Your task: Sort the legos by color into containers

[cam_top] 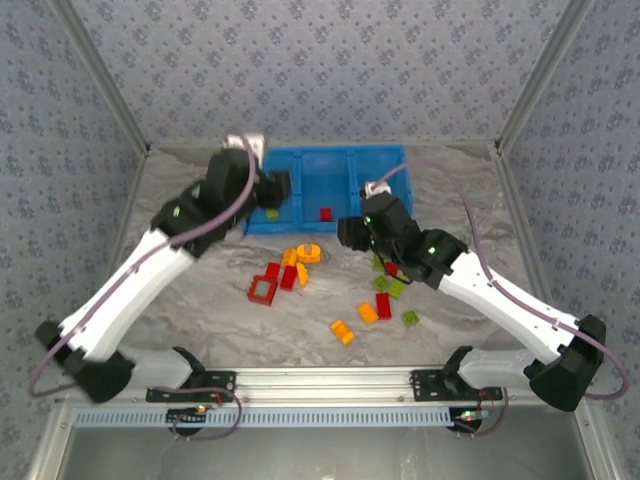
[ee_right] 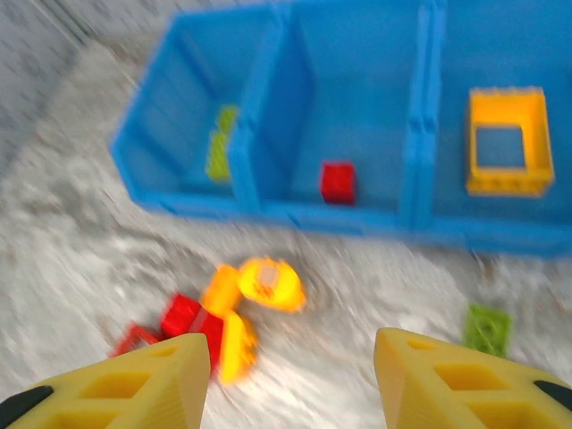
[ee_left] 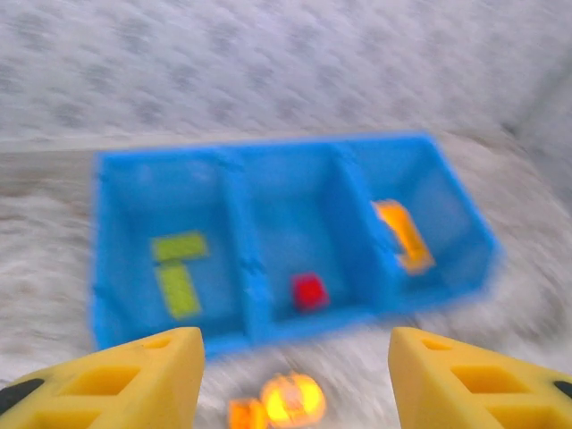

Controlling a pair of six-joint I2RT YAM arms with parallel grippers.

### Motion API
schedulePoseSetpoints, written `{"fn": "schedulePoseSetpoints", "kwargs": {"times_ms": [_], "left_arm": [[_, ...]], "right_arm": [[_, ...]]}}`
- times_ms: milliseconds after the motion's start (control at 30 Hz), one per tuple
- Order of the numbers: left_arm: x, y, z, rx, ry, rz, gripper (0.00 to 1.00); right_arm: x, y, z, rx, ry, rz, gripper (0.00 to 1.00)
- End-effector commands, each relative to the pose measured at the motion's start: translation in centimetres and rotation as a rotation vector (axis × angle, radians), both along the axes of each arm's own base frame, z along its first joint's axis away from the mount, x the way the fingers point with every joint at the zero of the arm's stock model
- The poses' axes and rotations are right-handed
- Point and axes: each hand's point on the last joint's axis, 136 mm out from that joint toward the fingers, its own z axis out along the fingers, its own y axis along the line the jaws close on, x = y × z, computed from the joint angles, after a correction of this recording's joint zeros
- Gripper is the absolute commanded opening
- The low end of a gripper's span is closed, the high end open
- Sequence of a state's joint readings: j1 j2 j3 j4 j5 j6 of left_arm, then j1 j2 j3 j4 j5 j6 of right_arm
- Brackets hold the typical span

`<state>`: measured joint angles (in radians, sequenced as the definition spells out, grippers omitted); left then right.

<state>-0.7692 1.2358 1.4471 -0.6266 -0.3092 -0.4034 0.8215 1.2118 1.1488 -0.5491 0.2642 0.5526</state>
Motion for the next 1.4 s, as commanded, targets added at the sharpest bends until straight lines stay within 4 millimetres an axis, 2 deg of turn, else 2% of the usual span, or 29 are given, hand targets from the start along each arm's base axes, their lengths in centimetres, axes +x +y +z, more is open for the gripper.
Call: {"fn": "schedulePoseSetpoints", "kwargs": {"times_ms": [0,133,233,300,400,533,667,700,800,1000,1367], "left_arm": [[-6.0,-3.0,-4.8,0.032,0.051,-0.208,0.56],[-13.1,-3.8,-9.6,-0.01,0.104,-0.322,0.54],[-15.9,-2.9,-11.7,-0.076,0.116,-0.311,0.54],[-16.4,-1.7,-12.1,-0.097,0.103,-0.259,0.54],[-16.3,0.3,-12.6,-0.089,0.082,-0.178,0.53],[-15.8,1.0,-12.5,-0.081,0.057,-0.142,0.53],[-15.5,1.3,-12.0,-0.08,0.043,-0.124,0.53],[-15.5,1.3,-12.0,-0.083,0.041,-0.123,0.53],[-15.5,1.3,-11.9,-0.086,0.039,-0.118,0.53],[-15.4,1.4,-11.6,-0.088,0.035,-0.116,0.53],[-15.5,1.1,-11.4,-0.078,0.039,-0.122,0.53]], "right_arm": [[-3.8,-1.7,-6.7,-0.154,0.211,0.024,0.54],[-7.1,-1.2,-12.0,-0.248,0.37,0.106,0.55],[-7.7,-0.4,-14.2,-0.261,0.407,0.141,0.56],[-7.1,0.3,-14.4,-0.249,0.391,0.153,0.58],[-5.0,2.3,-14.6,-0.219,0.35,0.178,0.67],[-1.3,5.0,-15.8,-0.229,0.297,0.244,0.72],[1.2,6.0,-17.6,-0.38,0.277,0.324,0.75],[2.2,6.7,-17.2,-0.408,0.252,0.348,0.75],[3.6,6.7,-19.4,-0.488,0.288,0.383,0.77],[5.5,7.5,-21.8,-0.504,0.31,0.431,0.79],[7.0,10.4,-22.1,-0.438,0.289,0.509,0.8]]}}
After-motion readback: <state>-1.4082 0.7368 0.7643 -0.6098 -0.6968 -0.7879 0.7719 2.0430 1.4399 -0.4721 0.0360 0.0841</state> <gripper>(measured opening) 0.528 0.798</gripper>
